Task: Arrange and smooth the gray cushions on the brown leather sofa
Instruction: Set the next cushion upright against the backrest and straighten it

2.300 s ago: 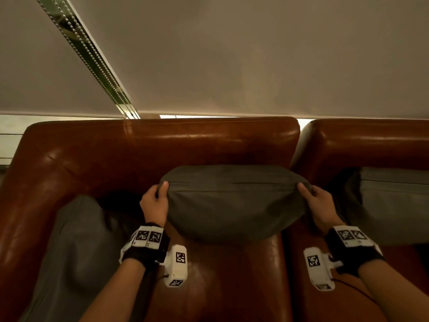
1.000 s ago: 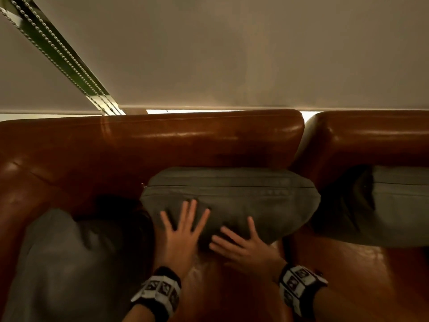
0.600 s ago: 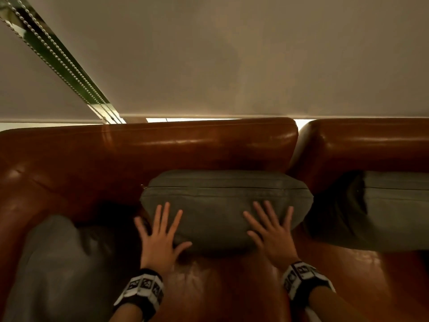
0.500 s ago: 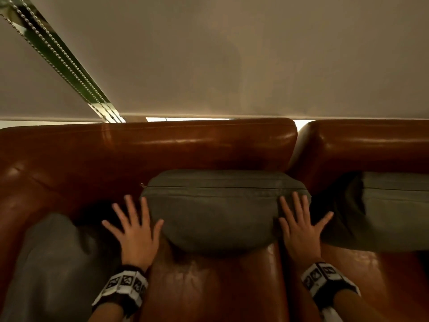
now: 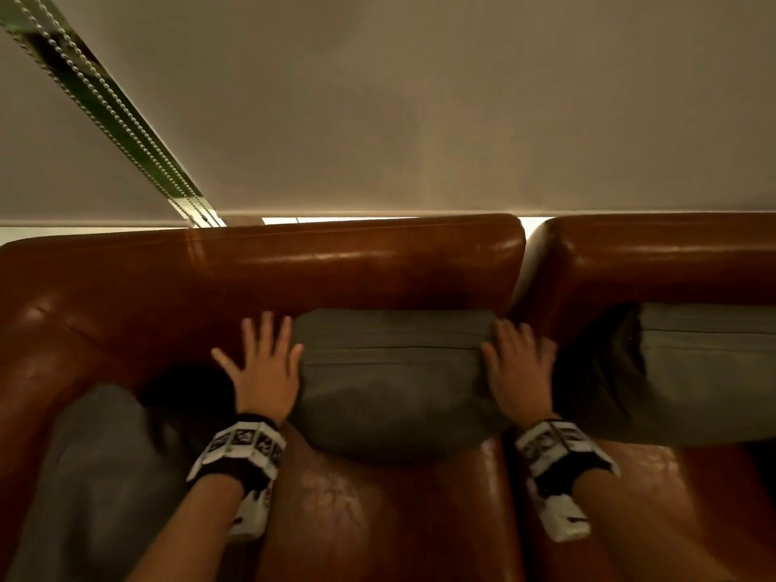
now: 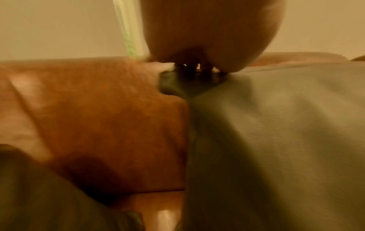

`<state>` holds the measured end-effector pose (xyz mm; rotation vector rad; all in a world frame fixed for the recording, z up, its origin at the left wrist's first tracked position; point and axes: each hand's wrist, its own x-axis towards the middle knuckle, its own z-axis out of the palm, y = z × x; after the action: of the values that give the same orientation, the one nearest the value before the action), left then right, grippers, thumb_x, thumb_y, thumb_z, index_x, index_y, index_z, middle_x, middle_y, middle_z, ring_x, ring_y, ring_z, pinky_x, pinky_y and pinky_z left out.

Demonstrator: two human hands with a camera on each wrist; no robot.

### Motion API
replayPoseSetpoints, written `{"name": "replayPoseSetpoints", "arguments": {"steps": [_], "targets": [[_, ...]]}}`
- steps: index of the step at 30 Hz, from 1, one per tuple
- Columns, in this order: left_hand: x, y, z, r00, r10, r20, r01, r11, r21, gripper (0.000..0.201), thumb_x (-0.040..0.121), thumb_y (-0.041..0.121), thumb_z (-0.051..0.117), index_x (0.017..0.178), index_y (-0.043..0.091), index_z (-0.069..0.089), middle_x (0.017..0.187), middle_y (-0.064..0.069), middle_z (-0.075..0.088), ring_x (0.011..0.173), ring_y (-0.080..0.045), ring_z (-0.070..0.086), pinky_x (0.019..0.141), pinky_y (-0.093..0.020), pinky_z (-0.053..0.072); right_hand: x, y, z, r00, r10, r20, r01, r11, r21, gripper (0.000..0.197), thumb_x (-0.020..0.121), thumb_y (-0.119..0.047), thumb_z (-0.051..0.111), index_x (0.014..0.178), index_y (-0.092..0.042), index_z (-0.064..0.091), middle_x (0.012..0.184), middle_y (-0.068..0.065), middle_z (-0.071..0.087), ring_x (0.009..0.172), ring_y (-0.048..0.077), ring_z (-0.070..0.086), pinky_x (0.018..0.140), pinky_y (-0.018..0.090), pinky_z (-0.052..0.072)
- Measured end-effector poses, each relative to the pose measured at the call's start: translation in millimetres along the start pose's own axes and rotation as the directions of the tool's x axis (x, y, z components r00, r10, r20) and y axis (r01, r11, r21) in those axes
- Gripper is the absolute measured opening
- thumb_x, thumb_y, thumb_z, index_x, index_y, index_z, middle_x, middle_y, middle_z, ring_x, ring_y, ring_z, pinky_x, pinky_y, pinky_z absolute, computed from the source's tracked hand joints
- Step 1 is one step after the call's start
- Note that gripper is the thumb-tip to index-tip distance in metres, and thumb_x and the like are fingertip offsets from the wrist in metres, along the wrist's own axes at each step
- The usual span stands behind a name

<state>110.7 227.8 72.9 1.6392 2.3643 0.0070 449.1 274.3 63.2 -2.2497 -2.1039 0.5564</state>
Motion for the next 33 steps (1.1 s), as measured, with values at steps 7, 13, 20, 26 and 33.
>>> {"name": "replayPoseSetpoints", "arguments": {"steps": [7, 13, 20, 26, 33], "targets": [[-1.8, -12.5, -20.1, 0.907, -0.419, 0.034, 0.324, 0.646, -0.691, 0.041, 0.087, 0.035, 0.064, 0.104, -0.001, 0.068, 0.105, -0.022, 0.068, 0.103, -0.035, 0.061, 0.096, -0.041, 0.046, -0.9, 35.8, -35.0, 0.905, 0.369, 0.211, -0.374, 0.454, 0.809, 0.040, 0.084, -0.033, 0.067, 0.107, 0.000, 0.063, 0.105, 0.012, 0.066, 0.099, 0.026, 0.063, 0.085, 0.032, 0.049], [-10.0, -15.4, -30.4, 0.876, -0.439, 0.202, 0.323, 0.222, -0.920, 0.032, 0.093, 0.028, 0.057, 0.101, -0.002, 0.067, 0.082, -0.010, 0.065, 0.085, -0.023, 0.062, 0.089, -0.038, 0.047, -6.1, 33.1, -62.1, 0.878, 0.162, 0.450, -0.448, -0.049, 0.892, 0.027, 0.089, -0.027, 0.056, 0.104, -0.006, 0.064, 0.099, 0.008, 0.072, 0.091, 0.018, 0.070, 0.070, 0.024, 0.059], [-27.2, -12.1, -29.3, 0.850, -0.472, 0.235, 0.496, 0.562, -0.662, 0.048, 0.097, 0.037, 0.045, 0.105, -0.006, 0.064, 0.110, -0.027, 0.063, 0.109, -0.040, 0.055, 0.093, -0.041, 0.040, -12.8, 26.8, -59.6, 0.840, 0.272, 0.470, -0.512, 0.109, 0.852, 0.029, 0.097, -0.030, 0.050, 0.091, -0.004, 0.061, 0.099, 0.013, 0.065, 0.088, 0.021, 0.063, 0.065, 0.028, 0.057], [-28.3, -7.3, -29.2, 0.841, -0.498, 0.211, 0.416, 0.348, -0.840, 0.040, 0.098, 0.039, 0.040, 0.079, 0.011, 0.062, 0.104, -0.022, 0.062, 0.105, -0.033, 0.057, 0.100, -0.046, 0.043, -18.2, 26.1, -58.1, 0.856, 0.314, 0.412, -0.465, 0.116, 0.878, 0.031, 0.101, -0.029, 0.041, 0.090, -0.006, 0.059, 0.097, 0.011, 0.063, 0.092, 0.023, 0.061, 0.081, 0.033, 0.050], [-38.4, -7.0, -30.8, 0.860, -0.451, 0.238, 0.466, 0.508, -0.724, 0.059, 0.099, 0.044, 0.034, 0.114, -0.008, 0.056, 0.121, -0.029, 0.056, 0.115, -0.042, 0.050, 0.096, -0.043, 0.037, -15.9, 39.8, -26.7, 0.863, 0.393, 0.317, -0.471, 0.400, 0.786, 0.043, 0.090, -0.044, 0.056, 0.101, -0.004, 0.063, 0.105, 0.017, 0.066, 0.099, 0.031, 0.064, 0.093, 0.046, 0.052]]}}
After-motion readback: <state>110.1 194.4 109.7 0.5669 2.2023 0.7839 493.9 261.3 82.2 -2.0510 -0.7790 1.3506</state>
